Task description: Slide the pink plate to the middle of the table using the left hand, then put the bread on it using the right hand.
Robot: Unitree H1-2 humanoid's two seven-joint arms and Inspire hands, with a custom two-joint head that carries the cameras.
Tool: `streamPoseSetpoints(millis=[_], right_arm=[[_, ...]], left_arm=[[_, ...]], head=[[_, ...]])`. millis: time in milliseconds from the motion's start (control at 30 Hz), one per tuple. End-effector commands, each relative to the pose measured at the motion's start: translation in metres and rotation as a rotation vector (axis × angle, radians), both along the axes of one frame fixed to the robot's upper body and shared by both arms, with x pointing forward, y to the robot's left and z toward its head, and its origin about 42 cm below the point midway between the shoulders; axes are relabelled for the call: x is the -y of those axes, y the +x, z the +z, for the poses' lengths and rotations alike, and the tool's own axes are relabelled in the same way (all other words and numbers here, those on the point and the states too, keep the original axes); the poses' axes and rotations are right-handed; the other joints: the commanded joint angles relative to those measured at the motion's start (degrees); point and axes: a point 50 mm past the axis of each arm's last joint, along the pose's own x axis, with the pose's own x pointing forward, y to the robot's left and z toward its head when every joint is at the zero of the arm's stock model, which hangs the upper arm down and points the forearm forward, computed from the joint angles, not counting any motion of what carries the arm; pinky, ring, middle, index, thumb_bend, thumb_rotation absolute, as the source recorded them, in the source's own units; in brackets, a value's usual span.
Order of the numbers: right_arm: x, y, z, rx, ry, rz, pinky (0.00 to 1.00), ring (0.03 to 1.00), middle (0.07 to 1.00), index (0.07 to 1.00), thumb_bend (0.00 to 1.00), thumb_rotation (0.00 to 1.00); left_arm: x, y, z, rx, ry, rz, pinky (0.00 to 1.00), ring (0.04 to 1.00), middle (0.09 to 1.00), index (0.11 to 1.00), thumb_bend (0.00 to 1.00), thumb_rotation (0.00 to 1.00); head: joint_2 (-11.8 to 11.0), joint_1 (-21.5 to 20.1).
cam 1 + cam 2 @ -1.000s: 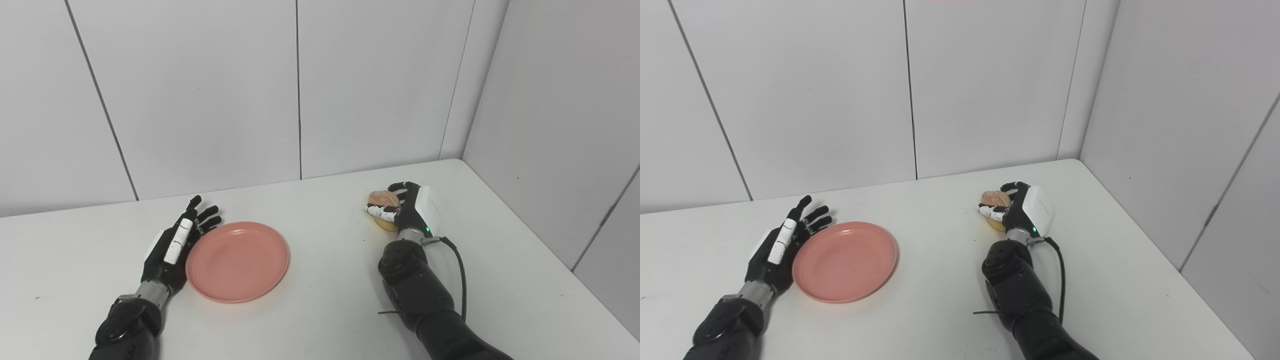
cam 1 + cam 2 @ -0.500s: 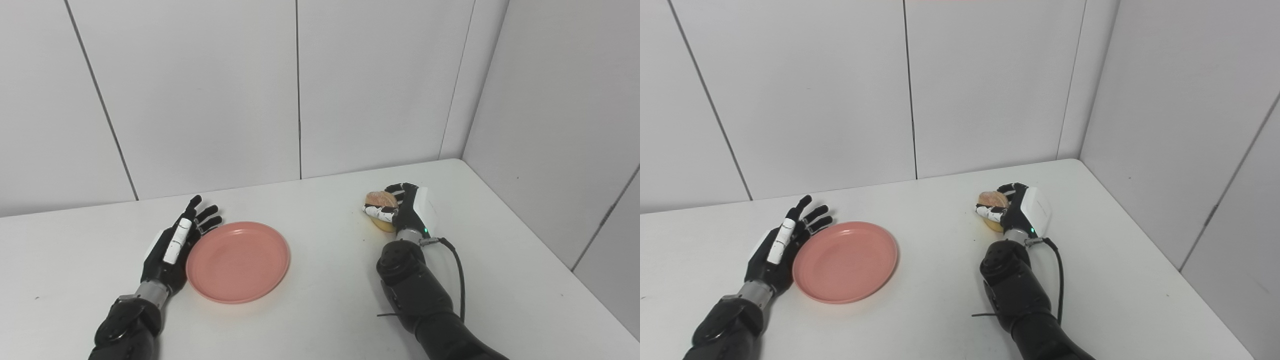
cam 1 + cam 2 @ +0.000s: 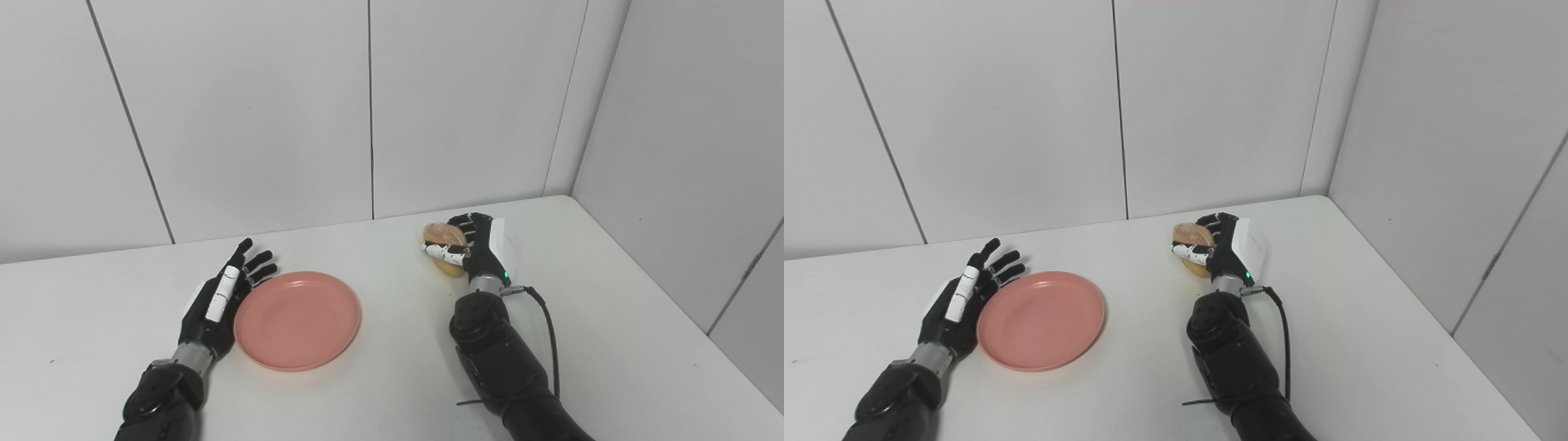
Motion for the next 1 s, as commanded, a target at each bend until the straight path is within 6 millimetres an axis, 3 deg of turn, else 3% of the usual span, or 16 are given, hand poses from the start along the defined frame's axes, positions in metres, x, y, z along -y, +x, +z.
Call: streamPoseSetpoints(millis=[0, 233, 600, 700, 967], right_arm=[[-0.010, 0.006, 0.038, 0.095, -0.025, 0.032, 0.44, 0.511, 0.517, 0.462, 0.53, 0.00], [-0.026, 0.004, 0.062, 0.145, -0.051, 0.133, 0.37, 0.448, 0.489, 0.481, 0.53, 0.00], [-0.036, 0.005, 0.064, 0.103, -0.038, 0.288, 0.41, 0.484, 0.514, 0.460, 0.53, 0.00], [-0.044, 0.006, 0.065, 0.111, -0.043, 0.328, 0.38, 0.451, 0.505, 0.465, 0.53, 0.00], [-0.076, 0.005, 0.067, 0.110, -0.043, 0.426, 0.41, 0.475, 0.518, 0.457, 0.53, 0.00]], left_arm=[[0.005, -0.007, -0.015, -0.066, 0.004, -0.008, 0.84, 0.848, 0.870, 0.955, 0.79, 0.75], [0.012, -0.007, -0.016, -0.059, 0.011, -0.004, 0.83, 0.836, 0.854, 0.949, 0.80, 0.76], [0.033, -0.008, -0.018, -0.052, 0.017, 0.007, 0.81, 0.819, 0.845, 0.952, 0.81, 0.75], [0.036, -0.008, -0.020, -0.057, 0.003, 0.007, 0.82, 0.826, 0.851, 0.956, 0.83, 0.73], [0.040, -0.006, -0.020, -0.064, -0.004, 0.028, 0.80, 0.805, 0.833, 0.948, 0.86, 0.73]], head=[[0.0, 0.5], [0.1, 5.0], [0.7, 15.7], [0.6, 16.8], [0.7, 18.2]])
